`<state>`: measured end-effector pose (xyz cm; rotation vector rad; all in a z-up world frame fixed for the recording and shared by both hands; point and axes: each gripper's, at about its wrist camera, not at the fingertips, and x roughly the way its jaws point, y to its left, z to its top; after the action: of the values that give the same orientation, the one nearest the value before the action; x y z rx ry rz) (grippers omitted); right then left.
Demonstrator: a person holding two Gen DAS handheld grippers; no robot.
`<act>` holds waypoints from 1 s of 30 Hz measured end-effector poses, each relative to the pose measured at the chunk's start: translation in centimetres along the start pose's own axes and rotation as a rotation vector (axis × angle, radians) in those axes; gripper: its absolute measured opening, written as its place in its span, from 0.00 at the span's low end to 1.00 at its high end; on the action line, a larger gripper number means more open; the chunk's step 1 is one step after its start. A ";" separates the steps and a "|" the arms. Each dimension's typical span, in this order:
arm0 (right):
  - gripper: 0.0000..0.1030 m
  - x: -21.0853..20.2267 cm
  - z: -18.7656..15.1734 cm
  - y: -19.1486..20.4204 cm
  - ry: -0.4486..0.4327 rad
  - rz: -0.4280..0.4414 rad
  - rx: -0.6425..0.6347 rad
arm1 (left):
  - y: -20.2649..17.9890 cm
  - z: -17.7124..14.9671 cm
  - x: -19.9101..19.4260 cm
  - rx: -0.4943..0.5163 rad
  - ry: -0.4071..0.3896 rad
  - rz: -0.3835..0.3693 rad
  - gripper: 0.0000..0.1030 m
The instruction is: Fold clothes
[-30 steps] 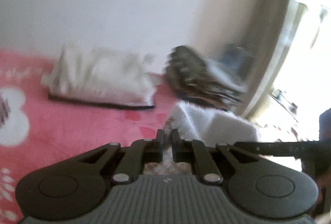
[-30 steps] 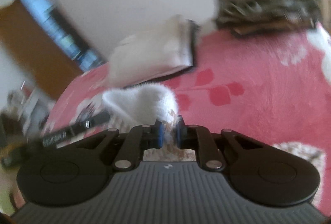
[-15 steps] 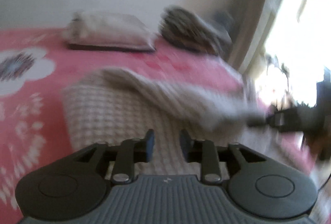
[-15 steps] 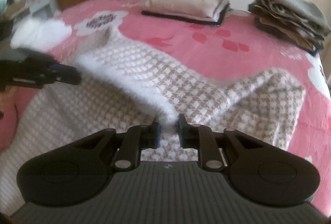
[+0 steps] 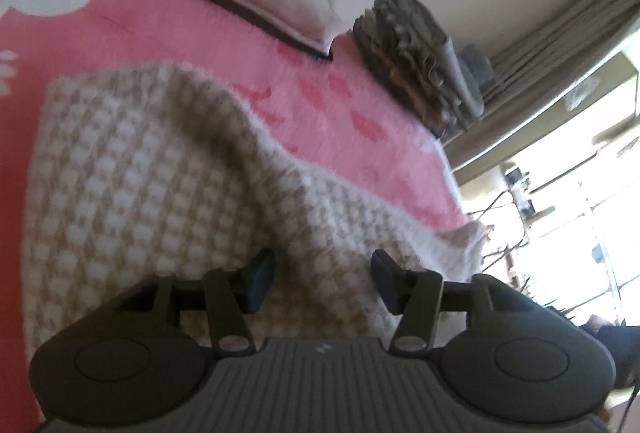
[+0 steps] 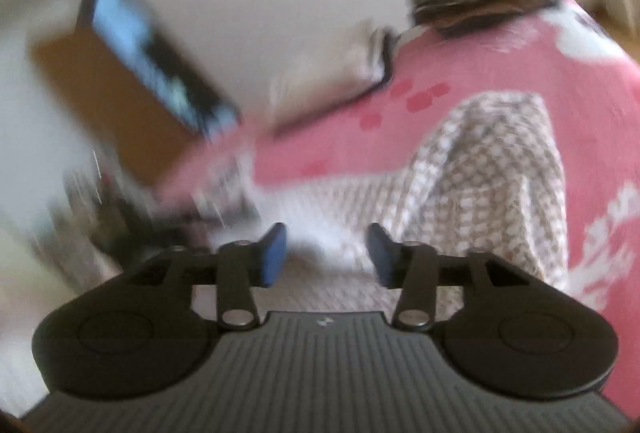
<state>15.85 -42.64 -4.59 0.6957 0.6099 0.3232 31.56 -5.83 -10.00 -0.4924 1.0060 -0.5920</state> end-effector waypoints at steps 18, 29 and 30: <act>0.10 10.8 4.2 -1.8 0.053 -0.130 0.094 | -2.2 -0.7 1.6 0.163 -0.105 0.031 0.15; 0.24 8.7 0.9 -3.1 0.042 -0.191 0.019 | -2.1 -2.7 -0.8 0.321 -0.153 0.124 0.38; 0.25 8.0 0.9 -2.6 0.032 -0.211 -0.006 | -2.6 -2.8 -1.8 0.348 -0.170 0.150 0.40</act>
<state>22.86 -41.25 -9.11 0.6151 0.7062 0.1408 27.72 -6.89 -8.54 -0.1543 0.7504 -0.5659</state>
